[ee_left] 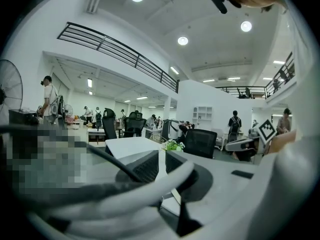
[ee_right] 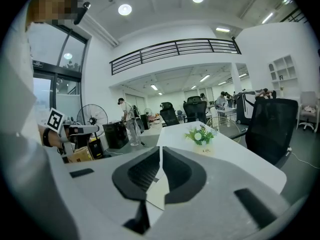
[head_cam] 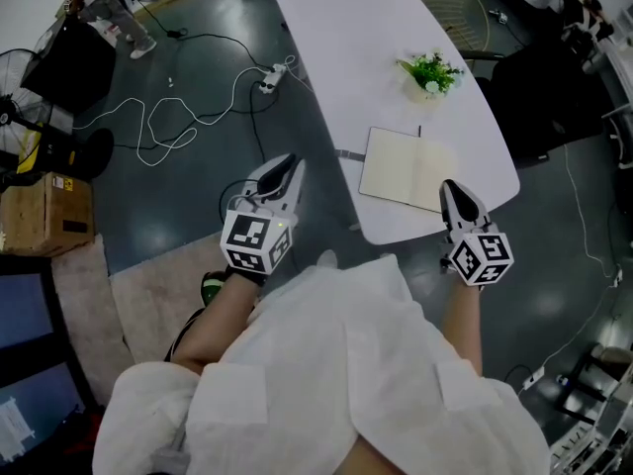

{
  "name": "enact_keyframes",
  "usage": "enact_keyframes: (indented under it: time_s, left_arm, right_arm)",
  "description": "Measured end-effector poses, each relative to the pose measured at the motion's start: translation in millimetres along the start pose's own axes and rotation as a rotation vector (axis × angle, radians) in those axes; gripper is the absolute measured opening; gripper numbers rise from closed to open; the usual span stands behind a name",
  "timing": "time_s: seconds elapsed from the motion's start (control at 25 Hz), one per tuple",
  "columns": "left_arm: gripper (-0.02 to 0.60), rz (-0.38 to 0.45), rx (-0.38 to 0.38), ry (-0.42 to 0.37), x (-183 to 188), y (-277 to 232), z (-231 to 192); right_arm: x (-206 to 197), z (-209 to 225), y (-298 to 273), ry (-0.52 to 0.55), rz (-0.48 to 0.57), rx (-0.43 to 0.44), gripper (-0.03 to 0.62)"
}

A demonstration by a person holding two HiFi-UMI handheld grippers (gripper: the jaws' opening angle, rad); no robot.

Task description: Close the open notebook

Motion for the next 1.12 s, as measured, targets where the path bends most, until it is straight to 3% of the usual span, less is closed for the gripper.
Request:
enact_keyframes:
  time_s: [0.68,1.12]
  left_arm:
    - [0.038,-0.028,0.021,0.026,-17,-6,-4]
    - [0.038,-0.068,0.015,0.039,-38,-18,8]
  right_arm:
    - [-16,-11,-33,0.030,-0.068,0.088,0.025]
    - [-53,-13,-53,0.064,-0.173,0.172,0.035]
Point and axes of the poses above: the fingertips, and each gripper's own axes: y backward along the fingers, z to its right, x out of its top, the point moved 1 cm from there along y, backward along the fingers, and after that the axes turned 8 degrees about z, right-handed, at the moved point
